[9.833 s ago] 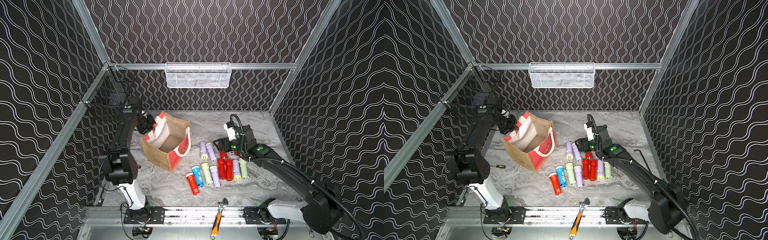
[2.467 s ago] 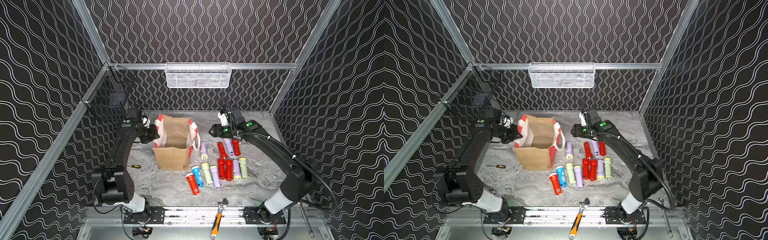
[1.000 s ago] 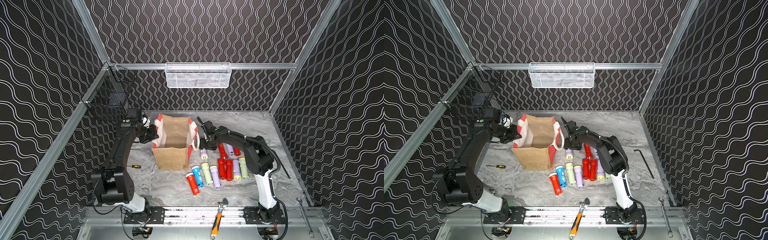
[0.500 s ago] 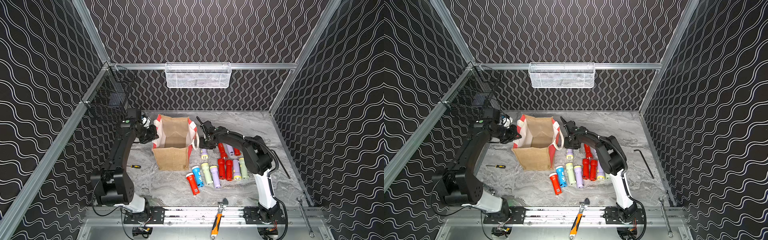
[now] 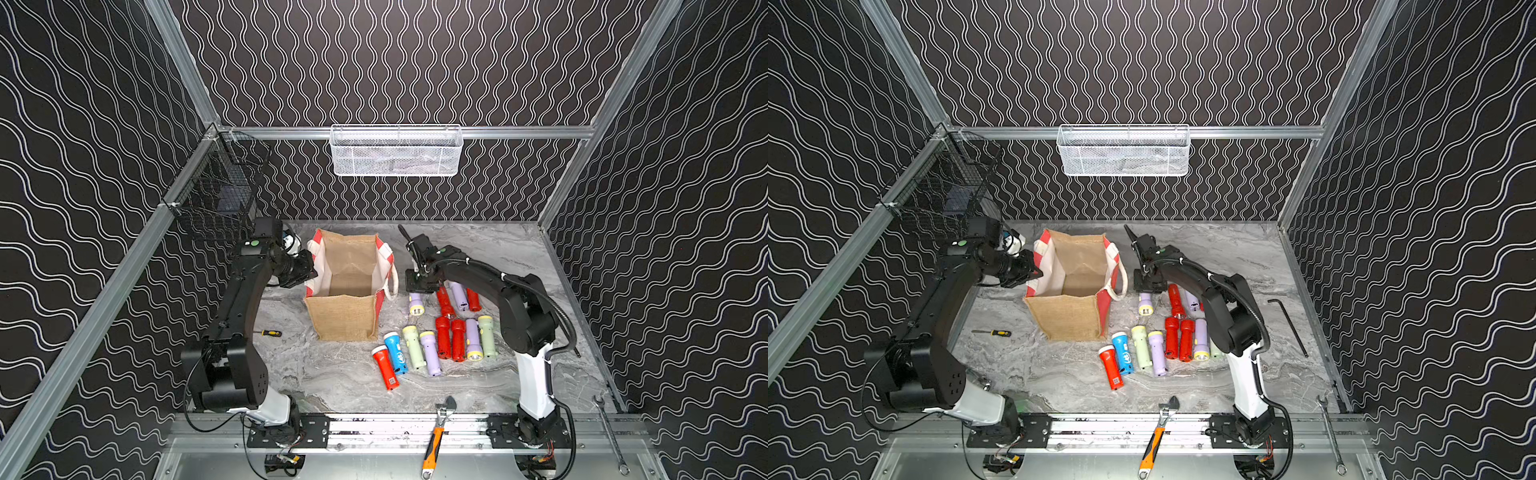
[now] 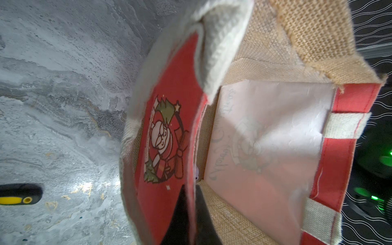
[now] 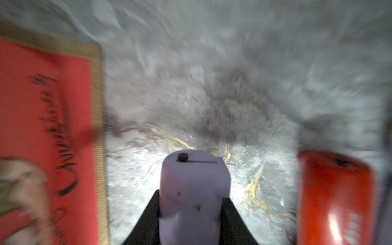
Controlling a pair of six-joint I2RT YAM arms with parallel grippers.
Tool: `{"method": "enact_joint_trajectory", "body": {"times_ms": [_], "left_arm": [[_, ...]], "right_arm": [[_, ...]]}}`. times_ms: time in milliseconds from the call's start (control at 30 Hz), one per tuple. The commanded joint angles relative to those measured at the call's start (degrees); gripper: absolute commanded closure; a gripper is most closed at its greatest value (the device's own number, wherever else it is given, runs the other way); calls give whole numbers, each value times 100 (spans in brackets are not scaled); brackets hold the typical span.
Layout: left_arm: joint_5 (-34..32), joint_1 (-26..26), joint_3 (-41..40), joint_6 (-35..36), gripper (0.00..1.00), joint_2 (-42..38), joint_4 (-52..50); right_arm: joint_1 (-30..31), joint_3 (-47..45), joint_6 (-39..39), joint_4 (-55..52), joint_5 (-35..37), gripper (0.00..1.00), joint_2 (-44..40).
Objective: Put the flashlights into the tote bags
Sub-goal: Pick up the flashlight from the center of the board, then place the flashlight in the canvas bag.
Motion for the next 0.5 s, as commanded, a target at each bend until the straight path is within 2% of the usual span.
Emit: {"method": "enact_joint_trajectory", "body": {"times_ms": [0, 233, 367, 467], "left_arm": [[44, -2, 11, 12, 100, 27, 84], [117, 0, 30, -16, 100, 39, 93], [6, -4, 174, 25, 100, 40, -30], [44, -2, 111, -2, 100, 13, 28]], "right_arm": [[2, 354, -262, -249, 32, 76, -302], [-3, 1358, -655, -466, 129, 75, -948], [-12, 1773, -666, -253, -374, 74, -1301], [-11, 2092, -339, 53, -914, 74, -1402]]}}
